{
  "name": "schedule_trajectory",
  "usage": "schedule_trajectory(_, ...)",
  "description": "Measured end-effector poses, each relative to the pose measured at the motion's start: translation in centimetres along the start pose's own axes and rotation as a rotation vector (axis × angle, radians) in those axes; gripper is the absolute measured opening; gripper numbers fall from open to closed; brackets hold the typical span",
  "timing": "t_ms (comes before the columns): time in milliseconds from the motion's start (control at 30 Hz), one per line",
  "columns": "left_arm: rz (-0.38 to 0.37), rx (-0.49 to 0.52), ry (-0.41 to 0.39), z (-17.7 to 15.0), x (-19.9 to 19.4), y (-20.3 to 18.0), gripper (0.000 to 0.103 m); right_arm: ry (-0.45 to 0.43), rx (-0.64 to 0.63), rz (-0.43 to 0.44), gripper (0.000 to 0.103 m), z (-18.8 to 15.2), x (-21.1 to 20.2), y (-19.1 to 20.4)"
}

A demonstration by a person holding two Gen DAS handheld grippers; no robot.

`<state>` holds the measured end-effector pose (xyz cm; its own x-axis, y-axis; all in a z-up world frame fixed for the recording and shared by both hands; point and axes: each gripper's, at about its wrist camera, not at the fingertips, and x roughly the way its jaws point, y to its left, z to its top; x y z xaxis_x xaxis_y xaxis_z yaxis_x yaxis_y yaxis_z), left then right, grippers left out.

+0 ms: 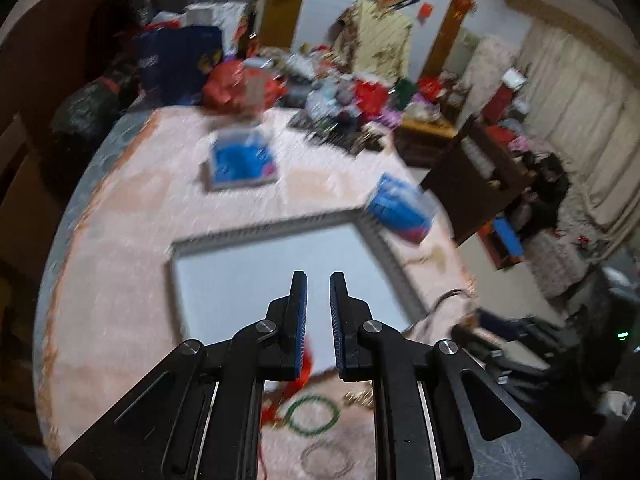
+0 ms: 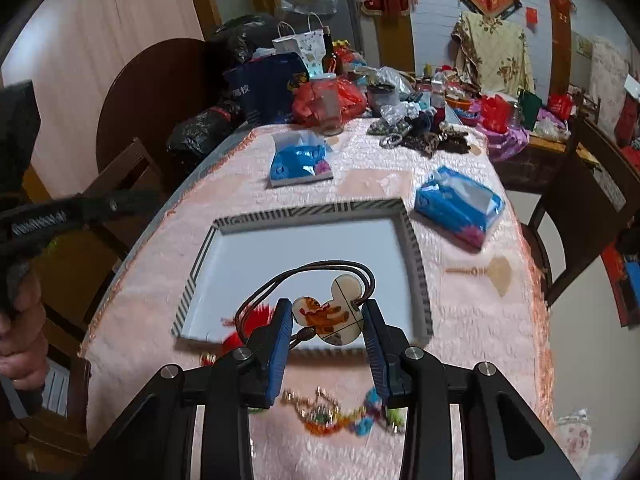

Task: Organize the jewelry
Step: 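Carry the hair tie with the right tool while the left carries the tassel over the tray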

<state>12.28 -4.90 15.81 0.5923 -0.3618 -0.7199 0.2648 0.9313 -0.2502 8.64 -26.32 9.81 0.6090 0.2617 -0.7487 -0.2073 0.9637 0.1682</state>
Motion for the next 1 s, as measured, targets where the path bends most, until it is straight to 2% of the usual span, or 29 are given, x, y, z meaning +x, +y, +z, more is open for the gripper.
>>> schedule_trajectory(67, -0.034, 0.017, -0.021, 1.1, 0.6, 0.0, 0.01, 0.011, 0.018, 0.012, 0.034, 0.9, 1.1, -0.4)
schedule_trajectory(200, -0.016, 0.019, 0.017, 2.0, 4.1, 1.3, 0.01, 0.056, 0.049, 0.023, 0.034, 2.1, 4.3, -1.1)
schedule_trajectory(433, 0.065, -0.026, 0.199, -1.9, 13.0, 5.1, 0.01, 0.176, 0.072, 0.018, 0.034, 1.3, 10.4, -2.0)
schedule_trajectory(633, 0.093, -0.05, 0.269, -3.2, 17.1, 6.9, 0.01, 0.243, 0.068, 0.01, 0.034, 0.0, 13.9, -2.6)
schedule_trajectory(800, 0.045, -0.058, 0.268, -3.3, 18.3, 7.2, 0.01, 0.272, 0.053, -0.001, 0.034, -0.4, 15.6, -2.9)
schedule_trajectory(1000, -0.055, -0.05, 0.24, -3.3, 17.7, 7.6, 0.01, 0.265, 0.042, 0.019, 0.034, -0.3, 15.9, -2.8)
